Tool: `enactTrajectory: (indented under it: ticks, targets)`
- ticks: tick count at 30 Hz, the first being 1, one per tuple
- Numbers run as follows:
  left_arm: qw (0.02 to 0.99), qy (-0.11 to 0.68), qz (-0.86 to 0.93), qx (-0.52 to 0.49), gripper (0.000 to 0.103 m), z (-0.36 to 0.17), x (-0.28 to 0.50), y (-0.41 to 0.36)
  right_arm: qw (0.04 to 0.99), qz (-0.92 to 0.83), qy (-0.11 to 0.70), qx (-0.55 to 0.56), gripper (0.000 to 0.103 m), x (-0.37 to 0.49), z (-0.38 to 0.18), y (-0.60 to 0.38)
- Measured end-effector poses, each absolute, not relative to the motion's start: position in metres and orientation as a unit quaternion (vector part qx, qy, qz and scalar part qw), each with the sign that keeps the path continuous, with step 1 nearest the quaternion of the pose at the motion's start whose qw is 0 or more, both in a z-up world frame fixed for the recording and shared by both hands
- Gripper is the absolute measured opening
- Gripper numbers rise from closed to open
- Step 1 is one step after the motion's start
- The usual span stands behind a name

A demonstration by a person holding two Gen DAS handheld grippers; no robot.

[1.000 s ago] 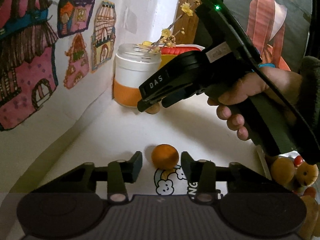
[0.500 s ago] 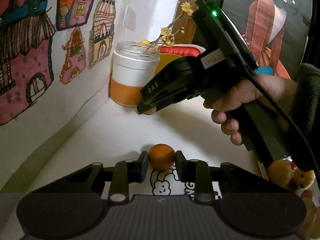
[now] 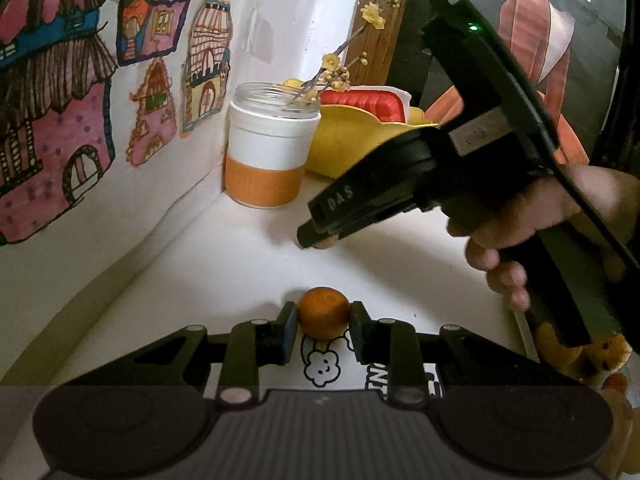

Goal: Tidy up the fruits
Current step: 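Close left tool on orange tomato while right tool grasps small brown fruit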

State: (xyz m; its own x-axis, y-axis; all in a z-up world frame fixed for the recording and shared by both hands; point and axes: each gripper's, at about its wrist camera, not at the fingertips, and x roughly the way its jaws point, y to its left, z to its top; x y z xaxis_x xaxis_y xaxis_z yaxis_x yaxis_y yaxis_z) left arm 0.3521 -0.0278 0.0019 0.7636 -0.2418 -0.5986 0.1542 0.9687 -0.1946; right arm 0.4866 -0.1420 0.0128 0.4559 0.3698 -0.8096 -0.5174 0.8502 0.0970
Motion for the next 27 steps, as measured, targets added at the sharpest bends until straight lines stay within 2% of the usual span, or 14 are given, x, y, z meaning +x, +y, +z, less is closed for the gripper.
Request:
enactTrajectory:
  ticks: [27]
  targets:
    - [0.933, 0.336, -0.112, -0.057, 0.030, 0.005, 0.312, -0.038, 0.840, 0.262, 0.464, -0.098, 0.028, 0.362, 0.025, -0.177]
